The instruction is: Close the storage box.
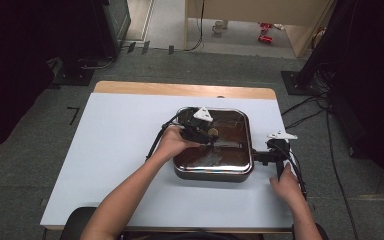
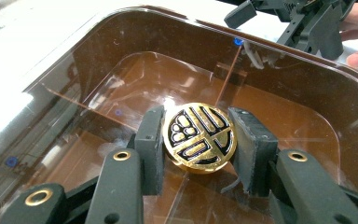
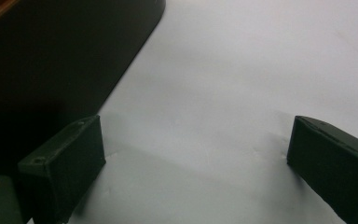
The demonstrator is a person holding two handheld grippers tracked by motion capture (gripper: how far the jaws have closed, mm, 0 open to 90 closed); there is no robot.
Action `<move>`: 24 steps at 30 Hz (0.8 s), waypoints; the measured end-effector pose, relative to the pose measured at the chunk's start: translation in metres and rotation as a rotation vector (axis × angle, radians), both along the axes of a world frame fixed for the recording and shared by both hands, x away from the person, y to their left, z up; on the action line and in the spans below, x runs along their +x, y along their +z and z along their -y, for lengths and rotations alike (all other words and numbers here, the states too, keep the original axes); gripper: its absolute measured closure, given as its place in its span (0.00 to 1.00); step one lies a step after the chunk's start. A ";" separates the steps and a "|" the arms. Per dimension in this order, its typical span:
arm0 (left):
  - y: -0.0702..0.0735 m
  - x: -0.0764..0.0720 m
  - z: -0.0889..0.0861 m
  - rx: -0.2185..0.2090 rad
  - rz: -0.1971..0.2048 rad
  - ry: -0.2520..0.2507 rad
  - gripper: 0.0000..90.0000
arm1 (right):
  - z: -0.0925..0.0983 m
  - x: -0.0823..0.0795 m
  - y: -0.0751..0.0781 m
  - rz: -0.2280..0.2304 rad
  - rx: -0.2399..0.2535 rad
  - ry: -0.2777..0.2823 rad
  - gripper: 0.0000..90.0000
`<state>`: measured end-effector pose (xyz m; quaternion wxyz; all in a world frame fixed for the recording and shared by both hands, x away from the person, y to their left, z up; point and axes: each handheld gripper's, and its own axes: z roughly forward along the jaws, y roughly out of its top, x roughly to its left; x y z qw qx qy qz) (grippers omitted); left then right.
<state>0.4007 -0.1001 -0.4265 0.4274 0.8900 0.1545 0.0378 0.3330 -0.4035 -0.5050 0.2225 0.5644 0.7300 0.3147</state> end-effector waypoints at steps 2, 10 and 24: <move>-0.002 0.000 0.003 0.005 0.001 -0.007 0.66 | 0.000 0.000 0.000 0.001 -0.001 0.001 0.04; -0.003 0.002 0.006 0.009 -0.033 -0.014 0.66 | 0.000 0.000 0.000 0.001 -0.001 0.001 0.04; 0.010 0.004 -0.007 0.024 -0.085 0.076 0.40 | 0.000 0.000 0.000 0.001 -0.001 0.002 0.04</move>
